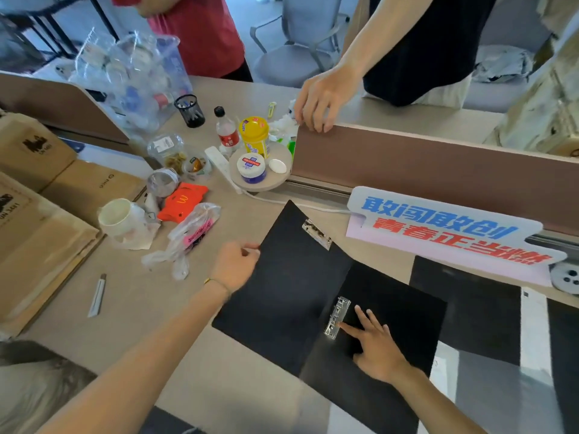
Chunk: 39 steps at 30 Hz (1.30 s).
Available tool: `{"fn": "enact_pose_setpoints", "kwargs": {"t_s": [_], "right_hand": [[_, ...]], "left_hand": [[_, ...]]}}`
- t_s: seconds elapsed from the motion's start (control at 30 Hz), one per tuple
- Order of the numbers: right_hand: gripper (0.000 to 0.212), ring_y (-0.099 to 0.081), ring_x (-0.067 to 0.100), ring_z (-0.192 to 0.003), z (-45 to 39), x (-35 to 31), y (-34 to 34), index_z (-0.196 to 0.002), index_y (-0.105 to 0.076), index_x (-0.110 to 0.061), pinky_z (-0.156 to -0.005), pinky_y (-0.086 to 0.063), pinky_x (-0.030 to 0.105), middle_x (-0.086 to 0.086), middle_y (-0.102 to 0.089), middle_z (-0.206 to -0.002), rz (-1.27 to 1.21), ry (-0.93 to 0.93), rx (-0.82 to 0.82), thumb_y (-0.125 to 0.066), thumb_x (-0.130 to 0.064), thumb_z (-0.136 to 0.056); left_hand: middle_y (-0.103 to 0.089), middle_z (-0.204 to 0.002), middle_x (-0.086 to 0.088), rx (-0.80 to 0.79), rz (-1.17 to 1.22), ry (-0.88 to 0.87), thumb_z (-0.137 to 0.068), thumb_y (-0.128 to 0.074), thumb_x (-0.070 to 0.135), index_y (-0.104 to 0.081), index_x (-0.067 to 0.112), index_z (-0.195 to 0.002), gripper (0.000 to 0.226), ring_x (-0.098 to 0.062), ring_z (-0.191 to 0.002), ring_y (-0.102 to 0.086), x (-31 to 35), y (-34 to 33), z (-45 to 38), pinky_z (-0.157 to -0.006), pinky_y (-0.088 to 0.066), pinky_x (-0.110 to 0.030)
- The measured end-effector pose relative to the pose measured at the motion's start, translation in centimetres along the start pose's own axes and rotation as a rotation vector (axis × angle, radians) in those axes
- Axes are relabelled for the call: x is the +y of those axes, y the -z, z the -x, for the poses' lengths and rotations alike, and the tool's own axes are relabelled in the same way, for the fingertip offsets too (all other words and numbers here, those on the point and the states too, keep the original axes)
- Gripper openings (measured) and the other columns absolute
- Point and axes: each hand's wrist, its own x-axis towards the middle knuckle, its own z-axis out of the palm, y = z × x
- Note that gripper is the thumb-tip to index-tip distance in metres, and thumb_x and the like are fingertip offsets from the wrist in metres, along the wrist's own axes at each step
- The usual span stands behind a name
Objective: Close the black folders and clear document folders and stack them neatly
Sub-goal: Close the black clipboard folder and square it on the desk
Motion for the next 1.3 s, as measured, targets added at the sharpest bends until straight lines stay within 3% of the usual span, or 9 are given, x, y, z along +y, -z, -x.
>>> {"fn": "enact_pose_setpoints", "kwargs": {"t_s": [0.1,0.23,0.33,0.47,0.6,0.7,0.83,0.97,1.3], "right_hand": [[0.076,-0.019,0.02,-0.153,1.6,-0.8,2.2,-0.145,-0.031,-0.053,-0.122,-0.018,0.038,-0.003,-0.025,-0.165,-0.475,0.04,0.029,-0.06,-0.011,-0.088],[0.058,-0.06,0.011,-0.125,4.4,-2.6,4.7,-0.139,-0.048,-0.047,-0.113,-0.041,0.042,-0.007,-0.07,-0.128,-0.93,0.117,0.129,-0.061,-0.017,-0.091],[0.036,-0.073,0.018,-0.101,6.9,-3.5,6.2,-0.133,-0.058,-0.033,-0.094,-0.056,0.039,0.002,-0.078,-0.106,-1.089,0.118,0.242,-0.053,-0.019,-0.1],[0.026,-0.074,0.021,-0.089,9.9,-3.5,6.6,-0.116,-0.071,-0.023,-0.075,-0.062,0.036,0.001,-0.078,-0.098,-1.242,0.07,0.519,-0.05,-0.028,-0.102],[0.027,-0.07,0.014,-0.096,11.5,-1.4,5.5,-0.11,-0.068,-0.04,-0.076,-0.058,0.03,-0.012,-0.076,-0.1,-1.287,-0.079,0.656,-0.055,-0.018,-0.1],[0.046,-0.069,0.011,-0.095,12.3,1.0,4.6,-0.106,-0.06,-0.049,-0.087,-0.052,0.033,-0.016,-0.078,-0.087,-1.358,-0.201,0.597,-0.054,-0.004,-0.097],[0.051,-0.057,0.022,-0.127,12.5,4.4,3.1,-0.141,-0.052,-0.027,-0.112,-0.04,0.043,-0.001,-0.062,-0.136,-1.442,-0.384,0.534,-0.056,-0.007,-0.095],[0.028,-0.062,0.014,-0.095,11.9,5.6,2.7,-0.104,-0.065,-0.026,-0.097,-0.043,0.038,-0.007,-0.068,-0.106,-1.493,-0.471,0.453,-0.05,-0.003,-0.097],[0.062,-0.048,0.025,-0.133,10.3,6.9,1.2,-0.152,-0.04,-0.016,-0.098,-0.032,0.033,0.006,-0.053,-0.146,-1.456,-0.549,0.371,-0.056,-0.003,-0.093]], "left_hand": [[-0.07,-0.077,0.003,-0.141,-0.123,-0.119,-0.1,-0.055,0.023,-0.074,0.02,-0.105,0.02,-0.008,-0.068,-0.06,2.8,0.5,4.4,-0.061,-0.043,-0.012],[-0.078,-0.097,-0.008,-0.187,-0.127,-0.211,-0.098,-0.058,0.031,-0.076,0.016,-0.108,0.025,-0.02,-0.087,-0.071,5.7,-1.8,9.2,-0.083,-0.054,-0.032],[-0.078,-0.102,0.005,-0.259,-0.048,-0.258,-0.097,-0.058,0.036,-0.076,0.022,-0.11,0.026,-0.012,-0.093,-0.07,7.4,-5.5,12.0,-0.09,-0.055,-0.033],[-0.069,-0.123,0.014,-0.369,0.013,-0.27,-0.095,-0.052,0.049,-0.062,0.031,-0.132,0.043,-0.004,-0.111,-0.064,7.9,-11.3,14.5,-0.101,-0.051,-0.029],[-0.062,-0.136,0.011,-0.376,0.08,-0.219,-0.096,-0.056,0.044,-0.048,0.035,-0.146,0.051,-0.004,-0.124,-0.058,7.3,-15.6,15.6,-0.109,-0.045,-0.025],[-0.062,-0.135,0.004,-0.307,-0.019,-0.152,-0.096,-0.055,0.04,-0.051,0.032,-0.144,0.049,-0.014,-0.119,-0.06,5.5,-18.5,13.9,-0.107,-0.046,-0.032],[-0.046,-0.145,0.002,-0.208,-0.055,0.035,-0.093,-0.053,0.039,-0.043,0.028,-0.147,0.056,-0.021,-0.122,-0.054,3.1,-20.4,12.2,-0.106,-0.047,-0.036],[-0.052,-0.138,-0.001,-0.116,0.017,0.149,-0.088,-0.05,0.041,-0.042,0.032,-0.142,0.055,-0.027,-0.116,-0.06,2.2,-21.7,11.8,-0.098,-0.053,-0.043],[-0.064,-0.123,-0.009,-0.079,0.126,0.325,-0.091,-0.049,0.037,-0.059,0.024,-0.128,0.041,-0.032,-0.111,-0.06,2.2,-22.7,8.3,-0.095,-0.048,-0.04]]}}
